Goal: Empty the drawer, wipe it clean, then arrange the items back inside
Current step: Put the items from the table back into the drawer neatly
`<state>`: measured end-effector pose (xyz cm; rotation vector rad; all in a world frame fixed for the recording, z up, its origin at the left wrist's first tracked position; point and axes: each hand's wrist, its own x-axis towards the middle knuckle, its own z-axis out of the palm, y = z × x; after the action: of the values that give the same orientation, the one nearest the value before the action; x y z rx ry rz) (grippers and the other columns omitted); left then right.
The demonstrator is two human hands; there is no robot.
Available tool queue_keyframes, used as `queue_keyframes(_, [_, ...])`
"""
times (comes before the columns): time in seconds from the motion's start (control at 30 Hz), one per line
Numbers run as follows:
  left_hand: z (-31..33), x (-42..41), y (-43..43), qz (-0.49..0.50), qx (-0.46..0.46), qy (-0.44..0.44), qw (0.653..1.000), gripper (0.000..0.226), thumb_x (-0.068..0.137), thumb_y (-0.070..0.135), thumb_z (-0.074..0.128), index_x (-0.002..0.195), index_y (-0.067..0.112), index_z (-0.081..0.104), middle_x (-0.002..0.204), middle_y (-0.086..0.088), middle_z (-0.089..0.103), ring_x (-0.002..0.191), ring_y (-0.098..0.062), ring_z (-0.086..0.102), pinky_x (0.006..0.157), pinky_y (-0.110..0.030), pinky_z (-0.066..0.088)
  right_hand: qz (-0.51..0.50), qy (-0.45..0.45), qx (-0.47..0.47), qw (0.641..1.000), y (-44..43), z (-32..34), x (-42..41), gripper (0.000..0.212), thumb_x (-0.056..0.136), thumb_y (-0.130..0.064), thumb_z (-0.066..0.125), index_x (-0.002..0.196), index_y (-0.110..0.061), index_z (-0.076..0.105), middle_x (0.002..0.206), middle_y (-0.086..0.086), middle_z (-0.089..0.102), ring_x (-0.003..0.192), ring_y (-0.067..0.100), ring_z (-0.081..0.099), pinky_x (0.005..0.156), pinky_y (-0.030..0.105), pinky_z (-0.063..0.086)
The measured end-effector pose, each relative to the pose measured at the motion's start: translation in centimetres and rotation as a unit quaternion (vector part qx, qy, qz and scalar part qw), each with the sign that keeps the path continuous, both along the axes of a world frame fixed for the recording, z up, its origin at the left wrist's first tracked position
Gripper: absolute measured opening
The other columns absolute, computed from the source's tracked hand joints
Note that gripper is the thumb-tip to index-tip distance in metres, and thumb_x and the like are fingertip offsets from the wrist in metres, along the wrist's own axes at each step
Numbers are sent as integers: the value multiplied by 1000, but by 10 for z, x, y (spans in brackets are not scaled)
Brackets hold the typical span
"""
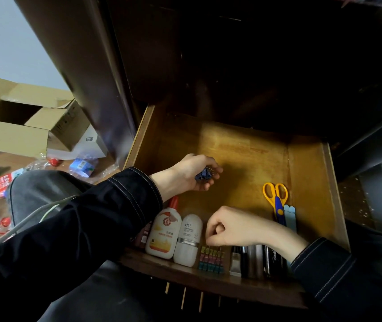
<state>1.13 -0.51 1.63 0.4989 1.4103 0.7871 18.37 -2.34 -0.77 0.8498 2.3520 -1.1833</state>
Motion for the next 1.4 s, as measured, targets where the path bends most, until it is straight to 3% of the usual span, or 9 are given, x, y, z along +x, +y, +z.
queue_keyframes(0.13, [-1,0,0,5,-3,0,1000,24,95,11,59,109,-5,69,88,-13,63,58,-15,55,45,-22,45,42,-7,10,999,-5,-4,-2,13,89,-31,66,89,-24,76,55,-32,54,55,-10,51,55,22,35])
queue_keyframes(0.47, [1,0,-1,9,-6,-14,1000,21,96,12,56,106,-2,68,88,-13,62,59,-16,55,46,-22,45,17,-1,-3,1000,-4,-4,-1,20,89,-38,64,85,-22,74,59,-14,58,52,3,45,54,28,38])
queue_keyframes(0.63, [5,1,-1,27,-28,-70,997,26,100,11,44,106,-2,65,93,-17,62,65,-21,59,52,-26,51,-117,45,25,992,21,15,10,21,91,-43,66,78,-29,75,70,-18,69,60,-4,58,63,25,49])
queue_keyframes(0.7, [4,0,-1,30,-36,-82,996,28,101,9,41,112,-4,64,99,-20,63,70,-25,62,57,-30,56,-213,98,88,968,31,21,16,19,92,-42,64,81,-31,75,81,-16,73,77,-5,65,76,27,54])
queue_keyframes(0.8, [6,1,-3,10,-48,-116,992,31,103,9,38,123,-4,57,106,-25,62,79,-32,67,71,-38,60,-316,176,183,914,35,25,17,11,92,-39,64,89,-31,72,84,-17,70,85,-4,63,77,30,55])
queue_keyframes(0.93, [8,6,-4,-48,-60,-181,980,45,107,29,36,140,-1,36,112,-24,61,88,-36,71,83,-44,60,-336,192,180,904,33,24,10,16,92,-40,67,100,-28,72,90,-13,71,89,3,66,80,36,57])
queue_keyframes(1.1, [4,8,-2,-86,-46,-208,973,50,105,36,41,139,0,37,125,-23,54,88,-34,72,84,-45,60,-354,181,152,905,36,19,8,12,92,-31,69,92,-21,75,85,-9,72,84,6,66,79,41,58])
queue_keyframes(1.3, [2,4,-2,-83,-26,-166,982,30,102,22,45,125,2,48,113,-22,60,85,-31,71,74,-39,61,-381,228,113,889,38,23,11,19,94,-33,67,76,-28,72,69,-16,69,71,-2,63,68,16,46])
queue_keyframes(1.4, [1,4,-1,-84,-22,-140,986,20,99,21,51,113,6,53,104,-18,61,75,-25,69,66,-33,60,-395,237,104,881,37,24,10,20,96,-31,66,77,-26,71,64,-15,67,65,-6,60,60,13,40])
